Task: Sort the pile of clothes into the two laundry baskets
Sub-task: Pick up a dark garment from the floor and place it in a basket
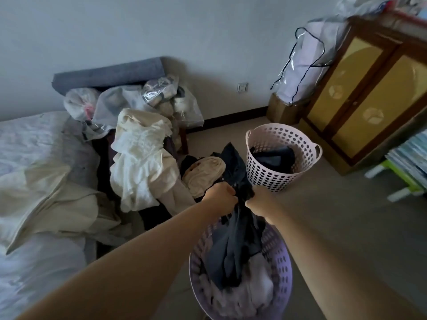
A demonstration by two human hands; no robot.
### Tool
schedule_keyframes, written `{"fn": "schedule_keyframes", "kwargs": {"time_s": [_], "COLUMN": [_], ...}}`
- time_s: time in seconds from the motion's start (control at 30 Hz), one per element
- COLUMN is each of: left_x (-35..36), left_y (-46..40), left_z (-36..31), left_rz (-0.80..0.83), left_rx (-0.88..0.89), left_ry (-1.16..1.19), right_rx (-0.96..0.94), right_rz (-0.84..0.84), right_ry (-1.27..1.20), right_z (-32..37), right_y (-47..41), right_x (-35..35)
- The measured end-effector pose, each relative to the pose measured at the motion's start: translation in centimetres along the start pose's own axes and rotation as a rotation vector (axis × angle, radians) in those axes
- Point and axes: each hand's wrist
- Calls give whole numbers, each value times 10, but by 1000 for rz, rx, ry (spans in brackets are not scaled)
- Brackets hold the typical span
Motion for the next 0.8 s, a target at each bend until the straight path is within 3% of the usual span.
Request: {"fn": "schedule_keyframes", "kwargs": {"time_s": [0.13, 0.43, 0.8], "left_x": [7, -8, -35], "left_y": [-6, -4, -10], "left_z": [17, 25, 48], "left_rz": [55, 21, -93], "left_rx": [-72, -108, -147], "left_ry": [-76, -97, 42], "right_rx": [41, -79, -88], "right_rz": [89, 84, 92], "right_ry": [-25, -40, 9], "right_z": [-10, 22, 42], "right_y": [-5, -13, -42], "right_x": [13, 16, 24]}}
Point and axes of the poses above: each hand's wrist, its own y-axis away from the middle knuckle, its own x-axis out of the palm, z = x × y, and after that the axes turned 15 degrees about z, right-handed
